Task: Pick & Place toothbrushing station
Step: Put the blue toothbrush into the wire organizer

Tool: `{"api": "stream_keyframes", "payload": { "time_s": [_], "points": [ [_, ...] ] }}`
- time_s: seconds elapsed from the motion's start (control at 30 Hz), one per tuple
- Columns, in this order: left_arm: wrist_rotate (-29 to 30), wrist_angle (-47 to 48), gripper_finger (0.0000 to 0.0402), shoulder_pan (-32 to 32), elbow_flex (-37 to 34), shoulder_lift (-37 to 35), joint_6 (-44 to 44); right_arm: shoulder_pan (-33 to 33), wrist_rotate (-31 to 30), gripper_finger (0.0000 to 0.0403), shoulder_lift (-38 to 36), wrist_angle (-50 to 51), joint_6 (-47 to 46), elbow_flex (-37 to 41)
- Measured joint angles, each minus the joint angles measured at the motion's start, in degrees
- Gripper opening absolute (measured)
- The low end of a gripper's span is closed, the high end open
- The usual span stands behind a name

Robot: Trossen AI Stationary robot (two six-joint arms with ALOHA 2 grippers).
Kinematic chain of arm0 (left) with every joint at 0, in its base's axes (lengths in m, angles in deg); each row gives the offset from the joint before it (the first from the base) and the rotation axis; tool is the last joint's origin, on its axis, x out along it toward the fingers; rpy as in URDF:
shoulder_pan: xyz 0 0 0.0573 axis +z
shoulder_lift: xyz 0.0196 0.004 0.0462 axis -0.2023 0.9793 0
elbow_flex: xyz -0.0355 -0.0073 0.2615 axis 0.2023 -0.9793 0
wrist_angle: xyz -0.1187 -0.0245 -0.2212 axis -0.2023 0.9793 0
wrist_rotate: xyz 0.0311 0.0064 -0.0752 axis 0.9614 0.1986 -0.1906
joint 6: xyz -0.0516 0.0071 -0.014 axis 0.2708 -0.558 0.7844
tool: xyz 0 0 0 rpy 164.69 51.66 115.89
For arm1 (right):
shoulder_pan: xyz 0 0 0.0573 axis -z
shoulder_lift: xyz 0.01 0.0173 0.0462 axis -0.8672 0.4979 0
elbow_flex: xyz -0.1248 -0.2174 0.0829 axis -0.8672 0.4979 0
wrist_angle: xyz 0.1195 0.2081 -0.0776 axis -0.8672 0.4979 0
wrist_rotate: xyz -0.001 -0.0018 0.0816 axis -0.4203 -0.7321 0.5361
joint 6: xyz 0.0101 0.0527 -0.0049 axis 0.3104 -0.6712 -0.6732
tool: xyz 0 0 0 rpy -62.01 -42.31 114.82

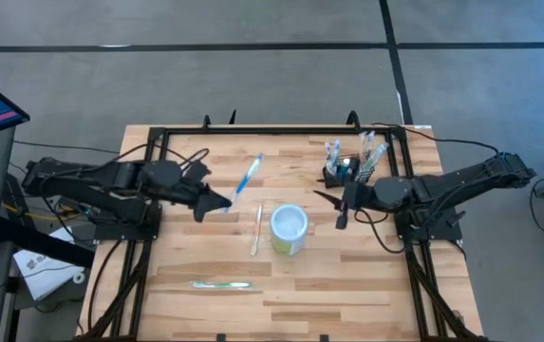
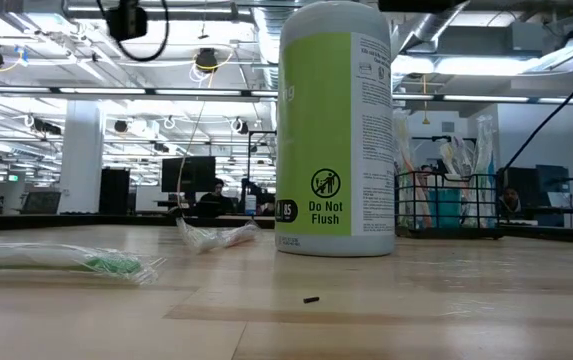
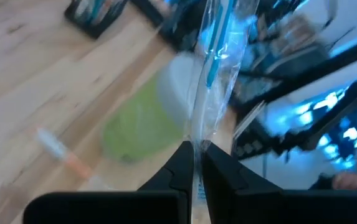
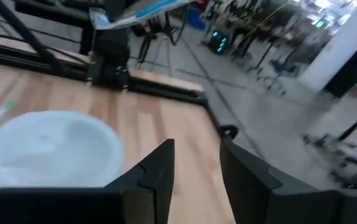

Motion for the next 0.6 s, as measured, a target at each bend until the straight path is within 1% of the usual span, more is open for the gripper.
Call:
{"api": "stream_keyframes", "payload": {
  "time_s": [0.1, 0.17, 0.23, 0.37, 0.43, 0.6],
  "points": [
    [-2.4, -4.1, 0.0011, 1.9, 0.0, 2.0, 0.2, 0.0, -2.1, 0.0118, 0.8, -2.6, 3.5, 0.0],
    [-5.4, -9.2, 0.001, 3.0, 0.0, 4.1, 0.2, 0.0, -4.6, 0.0118, 1.1, -3.3, 6.1, 0.0],
    [-8.1, -12.4, 0.0011, 3.7, 0.0, 6.2, 0.6, 0.0, -6.5, 0.0118, 2.3, -4.8, 8.5, -0.6],
    [-12.7, -19.1, 0.0013, 5.4, 0.0, 10.8, 4.1, 0.0, -7.1, 0.0118, 5.1, -5.2, 12.2, -2.9],
    [-15.0, -22.4, 0.0012, 6.6, 0.0, 13.0, 4.7, -0.1, -8.4, 0.0118, 6.4, -4.7, 14.6, -4.0],
    [-17.7, -24.9, 0.0012, 8.7, 0.0, 16.3, 6.0, -1.4, -12.7, 0.0118, 10.2, -4.8, 20.1, -7.0]
  ]
}}
